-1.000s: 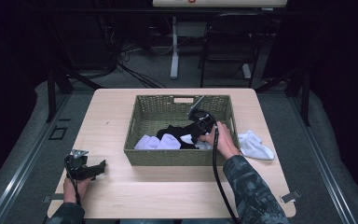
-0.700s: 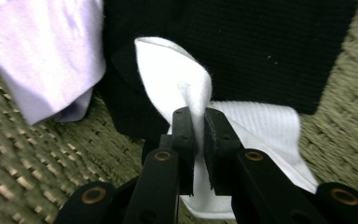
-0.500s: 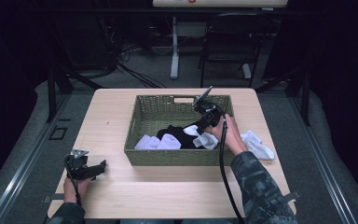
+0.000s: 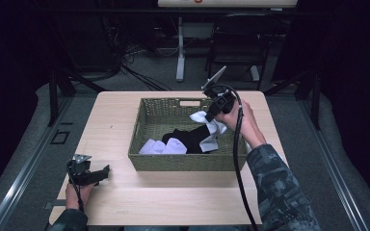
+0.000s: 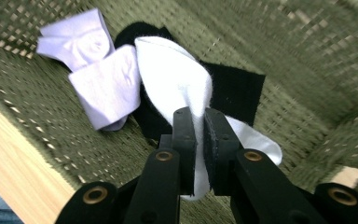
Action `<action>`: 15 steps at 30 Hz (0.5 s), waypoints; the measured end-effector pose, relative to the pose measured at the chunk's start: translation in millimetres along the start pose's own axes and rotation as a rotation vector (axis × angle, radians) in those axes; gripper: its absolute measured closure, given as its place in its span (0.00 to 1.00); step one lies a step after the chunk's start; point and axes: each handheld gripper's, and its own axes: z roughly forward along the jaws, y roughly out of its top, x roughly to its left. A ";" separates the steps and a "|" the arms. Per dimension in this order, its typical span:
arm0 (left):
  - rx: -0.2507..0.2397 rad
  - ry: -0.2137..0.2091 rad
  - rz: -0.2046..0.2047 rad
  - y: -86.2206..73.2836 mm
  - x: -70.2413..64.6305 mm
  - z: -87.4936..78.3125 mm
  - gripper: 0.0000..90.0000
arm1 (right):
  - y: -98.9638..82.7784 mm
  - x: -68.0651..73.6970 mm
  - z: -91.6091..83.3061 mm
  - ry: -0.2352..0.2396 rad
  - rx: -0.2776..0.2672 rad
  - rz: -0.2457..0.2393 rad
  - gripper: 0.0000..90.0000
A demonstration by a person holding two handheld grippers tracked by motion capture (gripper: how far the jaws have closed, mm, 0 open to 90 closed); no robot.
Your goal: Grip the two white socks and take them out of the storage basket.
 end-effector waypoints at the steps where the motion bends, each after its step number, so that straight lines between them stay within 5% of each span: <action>1: 0.000 0.000 0.000 0.0 0.0 0.0 0.12 | 1.1 0.2 -3.6 -0.004 -0.004 -0.005 0.93; 15: 0.005 -0.004 0.001 0.2 0.3 -0.4 0.12 | 16.8 8.1 -62.5 -0.047 -0.071 -0.027 0.93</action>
